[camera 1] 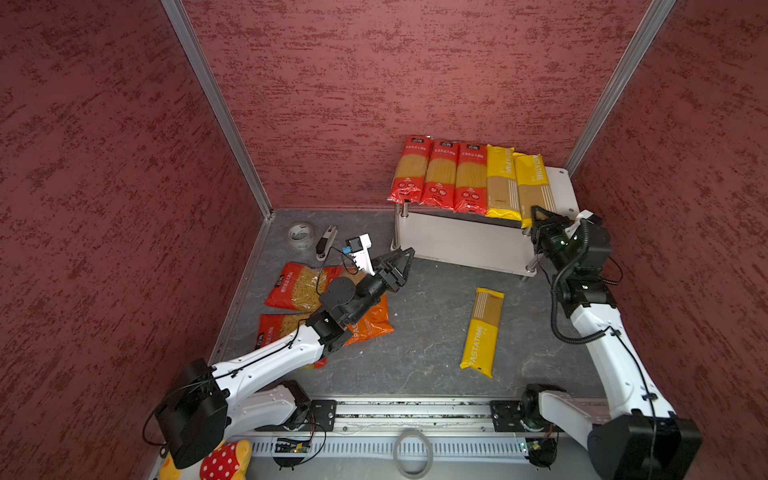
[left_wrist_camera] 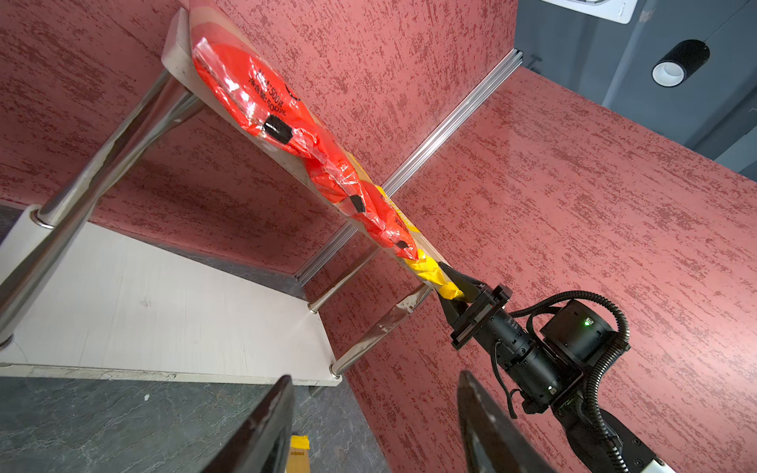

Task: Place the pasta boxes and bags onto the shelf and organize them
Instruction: 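Set the pack beside the other yellow pack with the right gripper while the left releases, then open the right gripper and draw it back from the shelf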

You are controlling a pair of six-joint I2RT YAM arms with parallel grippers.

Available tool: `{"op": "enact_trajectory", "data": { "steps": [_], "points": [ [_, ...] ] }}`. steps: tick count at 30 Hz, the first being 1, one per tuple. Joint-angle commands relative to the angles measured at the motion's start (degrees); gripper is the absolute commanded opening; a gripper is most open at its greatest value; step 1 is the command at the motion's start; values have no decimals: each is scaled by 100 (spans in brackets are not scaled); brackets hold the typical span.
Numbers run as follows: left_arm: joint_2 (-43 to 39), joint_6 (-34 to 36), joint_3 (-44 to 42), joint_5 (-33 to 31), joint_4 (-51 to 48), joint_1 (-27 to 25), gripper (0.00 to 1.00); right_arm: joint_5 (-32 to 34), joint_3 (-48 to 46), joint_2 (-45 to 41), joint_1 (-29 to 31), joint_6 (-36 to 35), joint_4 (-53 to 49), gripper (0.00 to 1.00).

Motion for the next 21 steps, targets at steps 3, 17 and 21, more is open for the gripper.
{"op": "enact_trajectory", "data": {
  "steps": [3, 17, 21],
  "points": [
    [60, 11, 16, 39, -35, -71, 63, 177, 169, 58, 272, 175, 1083, 8],
    [16, 21, -62, 6, -42, -74, 63, 30, 295, 317, 277, -57, 981, 14],
    [51, 7, -55, 23, -42, -89, 63, -34, 312, 309, 274, -159, 947, 24]
  ]
}}
